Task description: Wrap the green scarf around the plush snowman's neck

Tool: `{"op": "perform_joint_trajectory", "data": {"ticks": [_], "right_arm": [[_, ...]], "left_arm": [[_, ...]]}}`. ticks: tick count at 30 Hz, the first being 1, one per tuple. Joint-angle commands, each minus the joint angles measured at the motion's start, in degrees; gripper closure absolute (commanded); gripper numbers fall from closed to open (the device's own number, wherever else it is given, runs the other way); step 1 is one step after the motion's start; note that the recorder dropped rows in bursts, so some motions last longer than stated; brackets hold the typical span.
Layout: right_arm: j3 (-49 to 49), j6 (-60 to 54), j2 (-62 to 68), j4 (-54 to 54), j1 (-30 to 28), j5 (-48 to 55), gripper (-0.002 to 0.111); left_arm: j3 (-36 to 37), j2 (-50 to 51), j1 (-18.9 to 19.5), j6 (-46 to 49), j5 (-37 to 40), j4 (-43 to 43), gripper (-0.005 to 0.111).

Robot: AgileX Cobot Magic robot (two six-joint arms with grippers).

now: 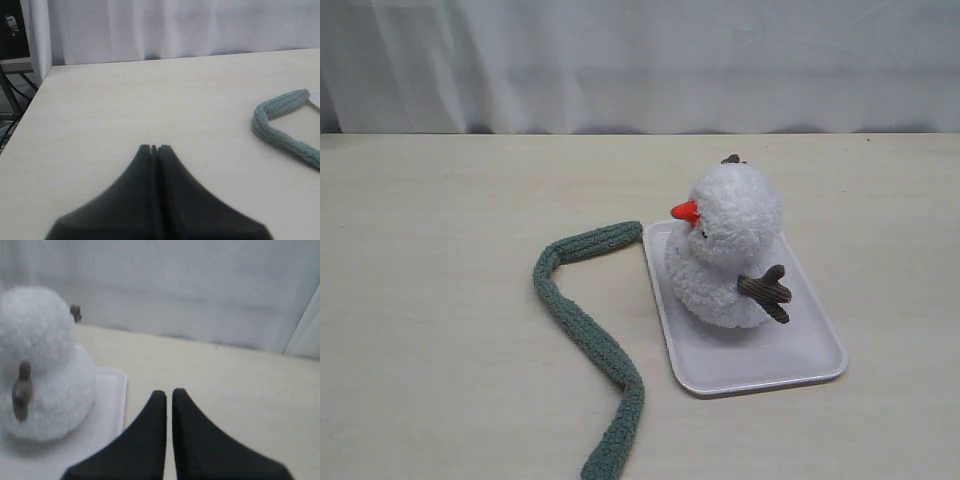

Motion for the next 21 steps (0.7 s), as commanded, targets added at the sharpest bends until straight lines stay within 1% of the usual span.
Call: {"op": "perform_joint_trajectory", "data": {"ticks": [1,5,7,10,12,13,15,16,18,19,21], "right_arm": [[0.1,-0.7,-0.2,3.9,-0.4,-14.1,0.104],[0.1,0.0,-0.2,9.0,-0.4,-27.3,0.104],[0.1,5.5,-0.2,11.8,-0.4,-32.5,0.104],[0.1,23.0,-0.2,12.4,-0.4,-31.9,0.104],[0.1,24.8,-0.2,8.8,-0.4,-33.2,0.104],[0.1,26.1,-0.2,5.0,-0.4,-33.8,0.104],[-1.0,30.7,-0.2,0.0,-0.4,-30.0,0.104],[-3.3,34.3,-0.2,-3.3,-0.4,-26.4,0.104],[-6.9,37.2,-0.2,-7.1,-0.4,-20.1,0.103],[-9.5,38.2,-0.2,-9.1,-0.4,-17.1,0.1],[-13.2,38.8,1.3,-9.9,-0.4,-14.1,0.092]], "left_arm": [[0.2,-0.1,-0.2,-0.1,-0.7,0.0,0.107],[0.2,-0.1,-0.2,-0.1,-0.7,0.0,0.107],[0.2,-0.1,-0.2,-0.1,-0.7,0.0,0.107],[0.2,-0.1,-0.2,-0.1,-0.7,0.0,0.107],[0.2,-0.1,-0.2,-0.1,-0.7,0.0,0.107],[0.2,-0.1,-0.2,-0.1,-0.7,0.0,0.107],[0.2,-0.1,-0.2,-0.1,-0.7,0.0,0.107],[0.2,-0.1,-0.2,-0.1,-0.8,0.0,0.107],[0.2,-0.1,-0.2,-0.1,-0.8,0.0,0.107],[0.2,-0.1,-0.2,-0.1,-0.7,0.0,0.107],[0.2,-0.1,-0.2,-0.1,-0.7,0.0,0.107]]}}
